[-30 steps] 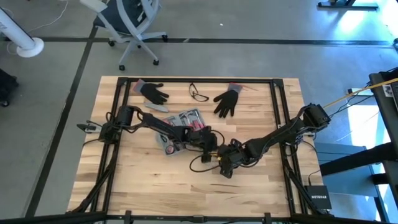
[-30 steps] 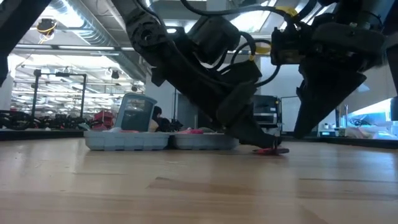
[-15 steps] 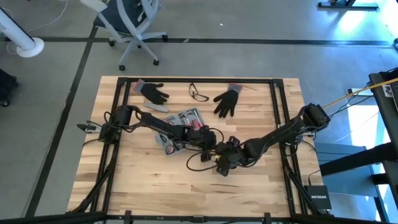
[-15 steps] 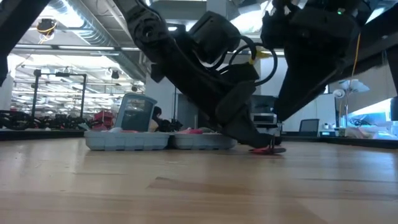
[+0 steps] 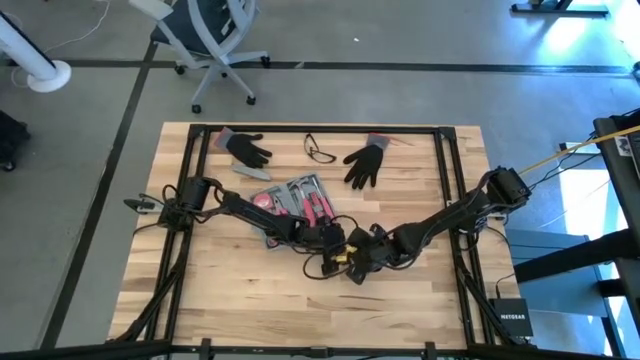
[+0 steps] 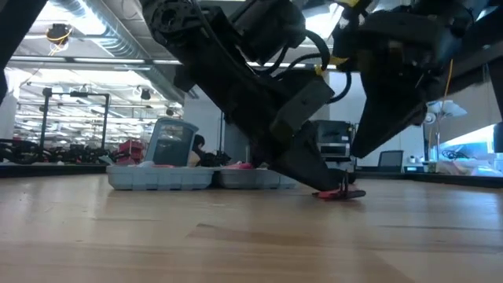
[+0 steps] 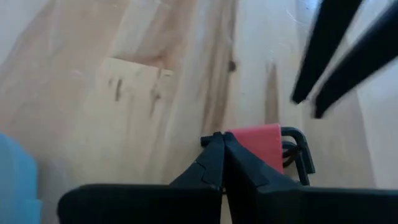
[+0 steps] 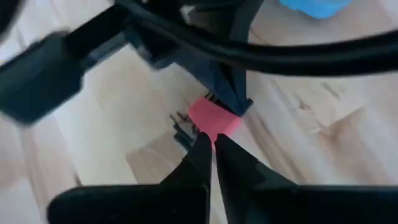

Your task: Prefit tool cases

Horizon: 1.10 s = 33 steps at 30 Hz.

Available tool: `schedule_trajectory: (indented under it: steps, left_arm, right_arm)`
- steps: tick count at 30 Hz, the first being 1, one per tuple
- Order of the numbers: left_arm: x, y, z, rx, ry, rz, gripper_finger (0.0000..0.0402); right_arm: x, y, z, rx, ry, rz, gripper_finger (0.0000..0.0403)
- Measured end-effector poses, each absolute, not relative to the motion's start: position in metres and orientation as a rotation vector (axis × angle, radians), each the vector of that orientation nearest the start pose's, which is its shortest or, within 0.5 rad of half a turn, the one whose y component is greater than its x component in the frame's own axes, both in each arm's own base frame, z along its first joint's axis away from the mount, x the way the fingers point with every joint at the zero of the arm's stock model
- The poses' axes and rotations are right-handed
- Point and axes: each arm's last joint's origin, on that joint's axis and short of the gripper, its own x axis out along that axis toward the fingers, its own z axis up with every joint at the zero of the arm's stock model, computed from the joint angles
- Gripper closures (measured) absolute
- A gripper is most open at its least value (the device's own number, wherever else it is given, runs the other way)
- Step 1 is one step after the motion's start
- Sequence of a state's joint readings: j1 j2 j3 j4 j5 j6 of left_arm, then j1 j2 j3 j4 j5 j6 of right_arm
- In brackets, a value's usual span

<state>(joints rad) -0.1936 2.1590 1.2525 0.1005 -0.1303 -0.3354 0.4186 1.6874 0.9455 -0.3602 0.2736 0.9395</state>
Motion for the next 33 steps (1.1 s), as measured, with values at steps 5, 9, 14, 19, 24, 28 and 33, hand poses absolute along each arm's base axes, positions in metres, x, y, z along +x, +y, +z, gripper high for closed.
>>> schedule_trajectory:
  steps: [5,9,14,19,24,28,33]
  left_arm:
    - [0.424,-0.079,0.097,-0.196,0.797,0.07,0.0402]
    - [0.424,-0.078,0.097,-0.198,0.798,0.069,0.0402]
    - [0.424,-0.078,0.096,-0.196,0.8,0.069,0.0402]
    - [0.424,-0.078,0.096,-0.192,0.797,0.077,0.0401]
    - [0.425,-0.078,0.093,-0.198,0.786,0.079,0.0401]
    - [0.427,-0.079,0.087,-0.22,0.772,0.092,0.0402]
    - [0.428,-0.079,0.086,-0.205,0.767,0.087,0.0402]
  right_arm:
    - [0.275,0.115,0.128,0.708,0.935,-0.408,0.0402]
    - [0.265,0.11,0.112,0.867,0.85,-0.434,0.0402]
    - [0.269,0.112,0.114,0.977,0.739,-0.376,0.0403]
    - [0.27,0.112,0.115,0.985,0.734,-0.377,0.0403]
    - [0.27,0.112,0.115,0.988,0.727,-0.375,0.0403]
    - [0.271,0.112,0.116,1.013,0.72,-0.375,0.0403]
    - [0.274,0.114,0.118,1.012,0.708,-0.383,0.0403]
